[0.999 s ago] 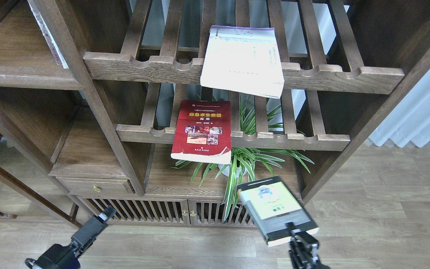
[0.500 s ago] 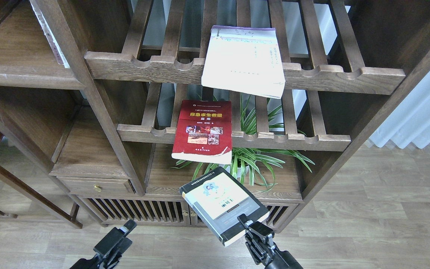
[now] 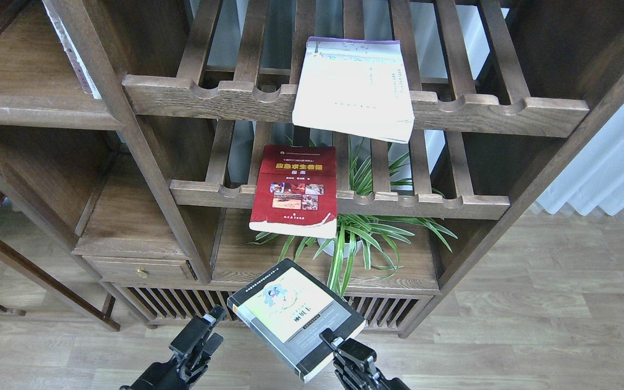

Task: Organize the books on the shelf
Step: 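Grasp the black-bordered book with the left gripper from the right gripper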

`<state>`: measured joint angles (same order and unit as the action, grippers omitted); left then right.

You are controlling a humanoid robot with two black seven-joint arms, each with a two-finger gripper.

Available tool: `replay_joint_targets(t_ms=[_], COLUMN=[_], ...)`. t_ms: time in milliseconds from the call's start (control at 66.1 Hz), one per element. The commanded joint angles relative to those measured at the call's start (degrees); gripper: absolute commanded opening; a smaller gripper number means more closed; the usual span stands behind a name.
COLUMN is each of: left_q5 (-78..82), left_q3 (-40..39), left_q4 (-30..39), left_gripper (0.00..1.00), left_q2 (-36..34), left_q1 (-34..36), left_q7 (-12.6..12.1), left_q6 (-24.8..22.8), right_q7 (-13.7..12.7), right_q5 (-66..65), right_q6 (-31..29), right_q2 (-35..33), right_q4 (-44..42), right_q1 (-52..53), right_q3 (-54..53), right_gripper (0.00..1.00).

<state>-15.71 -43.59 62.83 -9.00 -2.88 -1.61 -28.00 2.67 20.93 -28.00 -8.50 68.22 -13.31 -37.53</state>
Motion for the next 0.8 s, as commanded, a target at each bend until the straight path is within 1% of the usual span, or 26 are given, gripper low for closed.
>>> replay_joint_targets(t_ms=[0, 151, 303, 378, 515, 605, 666, 681, 711, 727, 787], left_q5=[-0.11, -0.11, -0.11, -0.11, -0.11, -0.11, -0.11, -0.11, -0.11, -0.11, -0.11], left_q3=[0.26, 0.26, 0.26, 0.26, 1.66, 2.89, 3.42, 3.51, 3.60, 3.60, 3.60], left_q4=[-1.48, -2.36, -3.07, -3.15, -3.15, -3.15, -3.15, -3.15, -3.15, -3.15, -3.15], left_gripper=[0.92, 0.86, 0.74, 0.69, 0.57, 0.52, 0.46, 0.42, 0.39, 0.34, 0.25], left_q2=[1.88, 4.51, 5.04, 5.04, 5.04, 5.04, 5.04, 5.04, 5.04, 5.04, 4.96], left_q1=[0.77, 1.39, 1.39, 1.39, 1.47, 1.56, 1.65, 1.65, 1.65, 1.65, 1.65], left_q7=[0.03, 0.03, 0.03, 0.03, -0.05, -0.14, -0.14, -0.14, -0.14, -0.23, -0.23], left_q6=[0.00, 0.00, 0.00, 0.00, 0.00, 0.00, 0.00, 0.00, 0.00, 0.00, 0.00], right_q7=[-0.12, -0.82, -0.91, -0.91, -0.91, -0.91, -0.91, -0.91, -0.91, -0.91, -0.91], right_q5=[-0.63, -0.98, -1.95, -2.04, -2.04, -2.13, -2.13, -2.21, -2.39, -2.48, -2.57], right_q6=[0.00, 0.00, 0.00, 0.00, 0.00, 0.00, 0.00, 0.00, 0.00, 0.00, 0.00], right_q2=[0.07, 0.06, 0.07, -0.02, -0.02, -0.02, -0.02, -0.02, -0.02, -0.02, -0.02], right_q4=[-0.01, -0.01, -0.01, -0.01, -0.01, -0.01, -0.01, -0.01, -0.01, -0.01, -0.01], right_q1=[-0.67, -2.07, -3.04, -3.21, -3.30, -3.30, -3.30, -3.30, -3.30, -3.30, -3.57], right_q3=[0.00, 0.00, 0.00, 0.00, 0.00, 0.00, 0.00, 0.00, 0.00, 0.00, 0.00], right_gripper=[0.08, 0.08, 0.08, 0.08, 0.08, 0.08, 0.08, 0.08, 0.08, 0.08, 0.08])
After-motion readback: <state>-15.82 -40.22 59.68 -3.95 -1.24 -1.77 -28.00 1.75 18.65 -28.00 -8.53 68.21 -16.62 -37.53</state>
